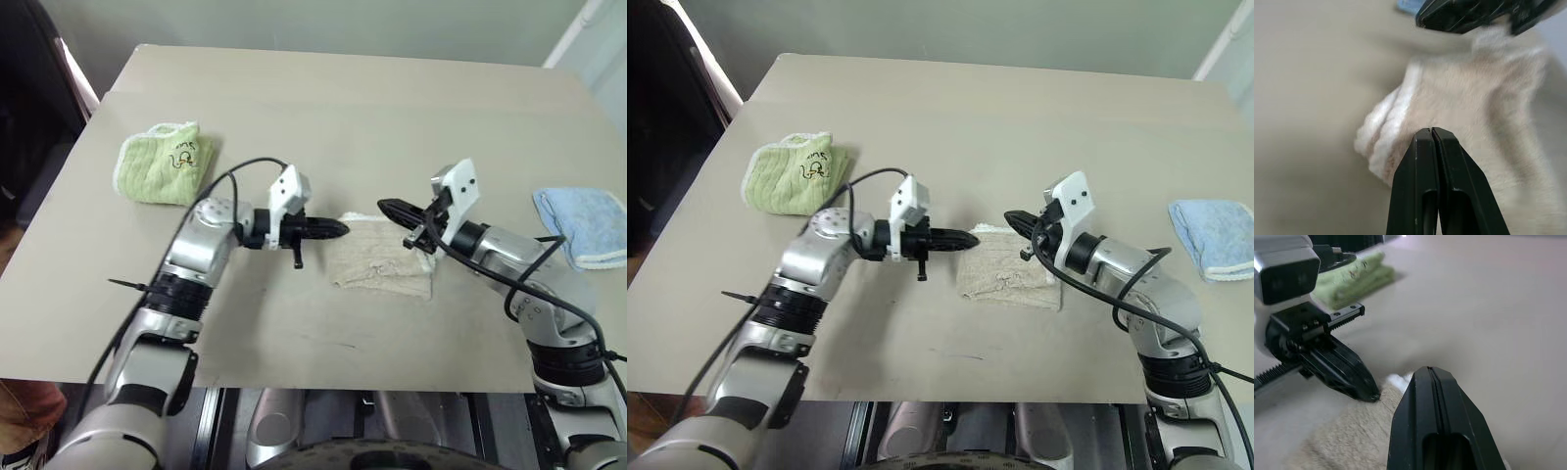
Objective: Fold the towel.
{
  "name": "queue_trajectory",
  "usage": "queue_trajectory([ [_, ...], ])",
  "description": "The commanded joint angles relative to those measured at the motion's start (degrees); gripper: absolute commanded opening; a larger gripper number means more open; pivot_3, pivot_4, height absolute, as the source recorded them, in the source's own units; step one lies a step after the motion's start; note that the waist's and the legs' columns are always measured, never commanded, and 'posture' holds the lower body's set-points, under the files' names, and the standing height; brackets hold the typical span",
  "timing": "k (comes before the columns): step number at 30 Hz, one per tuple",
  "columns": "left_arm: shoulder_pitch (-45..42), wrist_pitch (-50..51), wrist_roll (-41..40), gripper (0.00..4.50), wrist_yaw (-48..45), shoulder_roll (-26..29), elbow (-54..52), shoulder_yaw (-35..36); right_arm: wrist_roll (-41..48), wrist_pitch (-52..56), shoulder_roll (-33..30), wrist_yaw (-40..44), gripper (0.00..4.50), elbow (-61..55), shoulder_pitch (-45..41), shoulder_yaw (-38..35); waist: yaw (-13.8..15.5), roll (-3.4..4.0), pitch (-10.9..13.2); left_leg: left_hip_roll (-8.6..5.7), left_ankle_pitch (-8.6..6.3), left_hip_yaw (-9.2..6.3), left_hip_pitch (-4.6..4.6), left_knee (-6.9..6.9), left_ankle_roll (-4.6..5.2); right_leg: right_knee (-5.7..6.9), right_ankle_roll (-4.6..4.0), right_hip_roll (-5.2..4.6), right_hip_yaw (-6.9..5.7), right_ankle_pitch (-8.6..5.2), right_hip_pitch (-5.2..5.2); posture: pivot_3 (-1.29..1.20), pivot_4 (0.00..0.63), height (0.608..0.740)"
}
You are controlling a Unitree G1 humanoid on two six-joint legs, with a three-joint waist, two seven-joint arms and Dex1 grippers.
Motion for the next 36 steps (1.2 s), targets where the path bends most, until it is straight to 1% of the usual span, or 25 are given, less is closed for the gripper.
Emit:
queue_trajectory([
  [1,-1.09,-5.41,1.88,0.1,1.68,-2.53,1.58,0.34,-2.0,-0.09,-0.3,-0.37,0.0,-0.79,1.47,-0.15,0.0,0.0,0.0,0.0,0.0,0.0,-0.1,0.01,0.0,0.0,0.01,0.0,0.0,0.02,-0.09,0.0,0.15,0.697],
  [4,-0.97,-7.51,2.17,0.1,1.34,-4.19,2.12,0.64,-1.56,1.67,-0.8,-0.47,0.0,-4.0,4.74,-0.88,0.07,0.01,-0.01,0.02,0.01,-0.01,-0.34,0.04,0.01,0.0,0.18,0.0,-0.03,0.12,-0.27,0.0,0.15,0.697],
  [5,-0.86,-7.99,2.28,0.1,1.09,-4.45,2.11,0.72,-1.22,2.22,-0.99,-0.48,0.0,-5.2,5.79,-1.27,0.05,0.01,-0.01,0.02,0.01,-0.01,-0.37,0.06,0.01,0.0,0.38,0.0,-0.03,0.19,-0.28,0.0,0.15,0.697],
  [7,-0.55,-8.65,2.16,0.1,0.69,-4.9,1.9,0.98,-0.58,3.4,-1.46,-0.73,0.0,-7.86,8.32,-2.29,-0.01,0.01,-0.01,0.02,0.0,0.04,-0.38,0.06,0.01,0.0,0.45,-0.02,-0.03,0.24,-0.31,0.0,0.15,0.697],
  [9,-0.2,-8.68,1.71,0.1,0.15,-5.02,1.45,1.16,-0.18,4.58,-1.86,-1.25,0.0,-10.44,10.8,-3.25,-0.06,0.01,-0.01,0.02,0.0,0.07,-0.37,0.07,0.02,-0.01,0.44,-0.02,-0.04,0.24,-0.3,0.0,0.15,0.697],
  [13,0.64,-8.75,1.57,0.1,-2.02,-4.28,0.86,0.69,-0.31,5.84,-2.05,-2.14,0.0,-14.46,15.34,-4.27,-0.11,0.01,-0.01,0.02,0.03,0.08,-0.31,0.12,0.05,0.0,0.16,-0.02,-0.03,0.07,-0.24,0.0,0.15,0.697],
  [17,1.26,-8.77,1.63,0.1,-3.25,-4.47,0.26,0.26,-3.21,4.78,-2.19,-3.14,0.0,-13.51,16.6,-3.59,-0.18,0.01,-0.01,0.03,0.07,0.08,-0.24,0.24,0.09,0.01,0.55,-0.01,-0.03,-0.04,-0.14,0.0,0.15,0.697],
  [23,2.09,-7.63,-0.98,0.1,-5.43,-5.61,-2.41,1.08,-3.99,4.25,-3.65,-1.59,0.0,-14.48,18.37,-4.46,-0.2,0.02,-0.02,0.03,0.08,0.05,-0.25,0.27,0.11,0.0,0.54,-0.01,-0.04,-0.01,-0.1,0.0,0.15,0.697],
  [27,3.07,-5.66,-2.94,0.1,-7.03,-5.83,-4.66,0.89,-5.24,3.12,-4.87,-0.72,0.0,-14.93,20.05,-2.42,-0.15,0.03,-0.03,0.03,0.07,0.06,-0.29,0.34,0.12,0.0,0.54,-0.01,-0.04,0.01,-0.09,0.0,0.15,0.697],
  [32,6.32,-4.56,-2.64,0.1,-9.76,-5.14,-6.83,-1.86,-6.46,2.02,-4.76,-0.21,0.0,-14.47,20.36,-1.09,-0.25,0.09,-0.06,0.03,0.06,0.07,-0.23,0.36,0.13,0.0,0.6,-0.01,-0.04,-0.01,-0.06,0.0,0.15,0.697],
  [36,6.65,-5.33,-0.45,0.1,-10.29,-4.68,-4.24,-3.41,-6.56,1.21,-4.47,0.31,0.0,-13.89,19.77,-1.46,-0.24,0.09,-0.06,0.04,0.06,0.06,-0.25,0.38,0.13,0.01,0.62,-0.01,-0.04,-0.02,-0.06,0.0,0.15,0.697],
])
